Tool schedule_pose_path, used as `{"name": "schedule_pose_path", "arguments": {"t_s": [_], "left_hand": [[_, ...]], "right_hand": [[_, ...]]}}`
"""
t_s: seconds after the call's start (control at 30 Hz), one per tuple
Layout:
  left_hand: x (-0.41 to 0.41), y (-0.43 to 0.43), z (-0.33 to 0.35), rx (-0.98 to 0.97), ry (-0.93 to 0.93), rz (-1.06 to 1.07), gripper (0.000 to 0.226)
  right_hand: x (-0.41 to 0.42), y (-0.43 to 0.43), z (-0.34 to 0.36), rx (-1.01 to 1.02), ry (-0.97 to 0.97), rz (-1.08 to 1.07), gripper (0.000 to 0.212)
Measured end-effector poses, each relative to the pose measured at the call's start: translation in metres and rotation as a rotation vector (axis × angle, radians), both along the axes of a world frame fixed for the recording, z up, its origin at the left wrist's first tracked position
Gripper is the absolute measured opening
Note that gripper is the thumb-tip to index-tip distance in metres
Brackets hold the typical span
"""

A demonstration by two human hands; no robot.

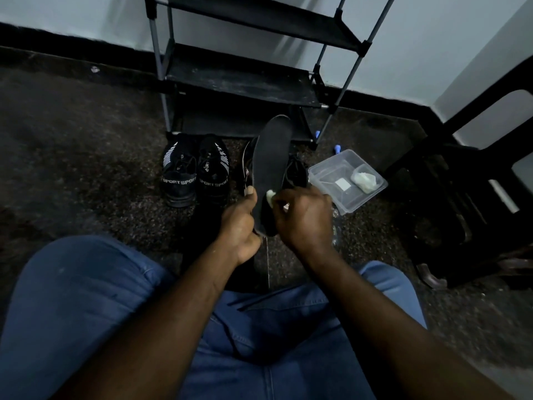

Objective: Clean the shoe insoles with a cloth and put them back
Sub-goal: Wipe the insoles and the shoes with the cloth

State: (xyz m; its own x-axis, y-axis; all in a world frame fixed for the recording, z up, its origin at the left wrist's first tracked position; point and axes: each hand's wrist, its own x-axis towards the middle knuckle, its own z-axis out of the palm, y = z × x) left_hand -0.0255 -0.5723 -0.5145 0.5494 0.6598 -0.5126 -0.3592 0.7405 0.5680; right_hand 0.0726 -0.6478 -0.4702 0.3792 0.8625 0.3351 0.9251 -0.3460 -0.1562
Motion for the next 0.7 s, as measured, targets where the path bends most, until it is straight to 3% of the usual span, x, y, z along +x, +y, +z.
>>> {"name": "schedule_pose_path", "arguments": {"t_s": [0.2,0.33,0.4,0.47,0.57,0.63,0.7], "left_hand": [[-0.004,0.000,-0.003,0.007,0.023,-0.039,0.052],[-0.001,0.000,-0.002,0.008,0.009,0.005,0.046],[0.000,0.002,-0.004,0.065,0.063,0.022,0.042],[0.000,0.002,-0.003,0.119,0.121,0.020,0.041],[0.000,0.002,-0.002,0.168,0.132,0.054,0.029],[-0.001,0.004,-0.002,0.182,0.108,0.060,0.024],[-0.001,0.005,-0.003,0.174,0.093,0.052,0.025]], "right_hand": [[-0.021,-0.010,-0.008,-0.057,0.147,0.275,0.031],[0.001,-0.008,0.006,-0.224,0.249,0.433,0.034],[0.013,-0.011,0.015,-0.215,0.376,0.382,0.026],[0.023,-0.013,0.019,-0.059,0.665,0.231,0.006],[0.031,-0.019,0.016,0.209,1.077,0.040,0.009],[0.030,-0.022,0.012,0.262,1.140,-0.033,0.010],[0.028,-0.022,0.005,0.229,1.080,-0.065,0.012]]}}
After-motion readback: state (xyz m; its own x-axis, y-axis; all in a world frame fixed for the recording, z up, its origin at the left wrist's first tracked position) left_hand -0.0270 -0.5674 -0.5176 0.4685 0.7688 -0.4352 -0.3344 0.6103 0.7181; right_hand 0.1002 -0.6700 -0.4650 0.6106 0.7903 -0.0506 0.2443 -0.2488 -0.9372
